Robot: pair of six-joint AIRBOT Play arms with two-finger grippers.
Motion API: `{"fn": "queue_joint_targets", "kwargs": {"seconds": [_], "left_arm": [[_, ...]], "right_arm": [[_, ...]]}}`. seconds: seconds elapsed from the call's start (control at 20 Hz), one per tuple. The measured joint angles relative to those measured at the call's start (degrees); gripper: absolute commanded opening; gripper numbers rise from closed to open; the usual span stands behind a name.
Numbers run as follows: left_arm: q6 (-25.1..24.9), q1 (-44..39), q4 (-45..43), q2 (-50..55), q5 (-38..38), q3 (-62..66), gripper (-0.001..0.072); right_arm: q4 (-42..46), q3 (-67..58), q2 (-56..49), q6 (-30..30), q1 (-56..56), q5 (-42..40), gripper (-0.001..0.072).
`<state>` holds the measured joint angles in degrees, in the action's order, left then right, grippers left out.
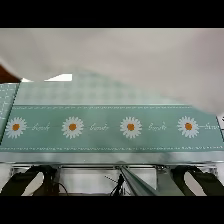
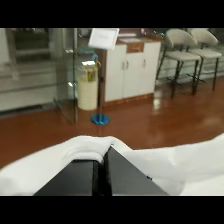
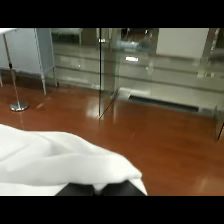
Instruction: Fold the shirts.
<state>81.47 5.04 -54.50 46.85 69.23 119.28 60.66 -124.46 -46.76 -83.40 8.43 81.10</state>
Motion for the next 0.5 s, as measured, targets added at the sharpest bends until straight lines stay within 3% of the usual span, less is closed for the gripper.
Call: {"fn": "queue_joint_targets", "kwargs": {"seconds": [0.3,0.5], "left_arm": [[1.4,0.0,-1.9,-8.1,7.4,-4.2,0.0031],[1.9,0.0,-2.3,-9.2,13.3,-13.9,0.0031]], "right_arm": [[0.9,1.4,5.4,-0.3,0.0,9.7,0.0026],[-0.9,11.1,7.5,-0.7,0.0,13.0,0.0026]]}}
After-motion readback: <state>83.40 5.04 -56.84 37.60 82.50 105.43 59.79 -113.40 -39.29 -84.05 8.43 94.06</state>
